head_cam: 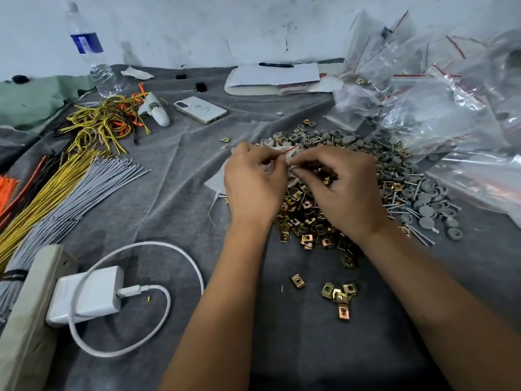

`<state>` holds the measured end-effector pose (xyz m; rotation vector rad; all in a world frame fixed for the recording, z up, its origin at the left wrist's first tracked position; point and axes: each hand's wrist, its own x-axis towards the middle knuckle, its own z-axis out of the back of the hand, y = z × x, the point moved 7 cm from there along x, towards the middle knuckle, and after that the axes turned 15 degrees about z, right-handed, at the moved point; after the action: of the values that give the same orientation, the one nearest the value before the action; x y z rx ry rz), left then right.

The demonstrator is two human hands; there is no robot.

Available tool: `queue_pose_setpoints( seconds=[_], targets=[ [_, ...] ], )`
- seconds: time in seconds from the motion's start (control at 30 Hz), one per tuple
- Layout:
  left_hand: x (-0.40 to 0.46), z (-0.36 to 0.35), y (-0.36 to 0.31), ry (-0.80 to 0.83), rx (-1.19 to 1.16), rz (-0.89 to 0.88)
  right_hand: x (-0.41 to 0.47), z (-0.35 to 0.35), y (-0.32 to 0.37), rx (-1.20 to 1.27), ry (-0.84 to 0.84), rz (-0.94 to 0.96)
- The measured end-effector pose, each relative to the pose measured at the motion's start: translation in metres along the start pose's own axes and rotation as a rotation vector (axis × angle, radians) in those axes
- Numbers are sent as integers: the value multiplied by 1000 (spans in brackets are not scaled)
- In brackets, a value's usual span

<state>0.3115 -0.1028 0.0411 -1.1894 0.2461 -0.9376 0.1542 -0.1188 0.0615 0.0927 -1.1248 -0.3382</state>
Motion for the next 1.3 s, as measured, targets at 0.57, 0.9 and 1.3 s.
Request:
queue_pose_setpoints(
  seconds=[0.57,0.9,1.3],
  targets=[
    [4,12,4,-54,-297,28,-8,-9,-19,88,60,-152],
    [18,33,39,-265,-565,301,-11,-35,4,-26,439,29],
    [17,24,33,-185,-465,270,-17,-66,26,-103,661,122]
  ],
)
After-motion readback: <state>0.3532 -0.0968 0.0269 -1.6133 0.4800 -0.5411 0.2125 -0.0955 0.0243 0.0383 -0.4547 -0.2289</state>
